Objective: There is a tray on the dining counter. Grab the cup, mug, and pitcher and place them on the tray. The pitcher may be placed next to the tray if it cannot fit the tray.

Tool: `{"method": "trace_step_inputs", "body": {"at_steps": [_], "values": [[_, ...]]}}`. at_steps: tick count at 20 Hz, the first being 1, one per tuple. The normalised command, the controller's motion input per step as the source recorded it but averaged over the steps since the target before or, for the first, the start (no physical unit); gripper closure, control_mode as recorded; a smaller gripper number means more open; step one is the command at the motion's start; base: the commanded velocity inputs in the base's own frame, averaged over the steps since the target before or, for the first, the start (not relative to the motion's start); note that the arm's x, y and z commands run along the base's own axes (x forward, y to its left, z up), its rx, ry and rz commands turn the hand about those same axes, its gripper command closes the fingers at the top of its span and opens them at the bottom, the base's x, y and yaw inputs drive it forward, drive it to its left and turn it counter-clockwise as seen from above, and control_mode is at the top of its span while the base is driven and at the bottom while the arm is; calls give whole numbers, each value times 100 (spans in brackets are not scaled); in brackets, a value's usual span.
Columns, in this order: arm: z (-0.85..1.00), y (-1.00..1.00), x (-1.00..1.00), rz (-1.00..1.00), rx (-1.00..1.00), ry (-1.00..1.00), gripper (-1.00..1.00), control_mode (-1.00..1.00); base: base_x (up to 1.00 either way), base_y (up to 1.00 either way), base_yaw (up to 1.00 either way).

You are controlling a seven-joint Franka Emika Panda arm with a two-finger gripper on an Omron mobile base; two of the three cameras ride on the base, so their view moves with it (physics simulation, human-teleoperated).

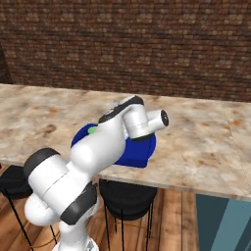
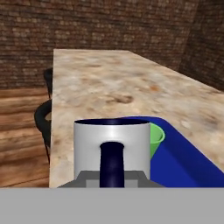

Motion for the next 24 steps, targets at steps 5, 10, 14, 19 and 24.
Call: {"method": "trace_step_inputs", "body": {"at_steps": [5, 10, 14, 19, 24], "values": [[-19, 2, 28, 5, 0, 0, 100, -100, 0, 0, 0], [-29, 12, 18, 4, 0, 3, 100, -100, 0, 0, 0], [-30, 19, 13, 2, 0, 3, 100, -100, 0, 0, 0], [-23, 18, 7, 2, 0, 3, 100, -100, 0, 0, 0], [-22, 12, 5, 3, 0, 0, 100, -100, 0, 0, 0]]}}
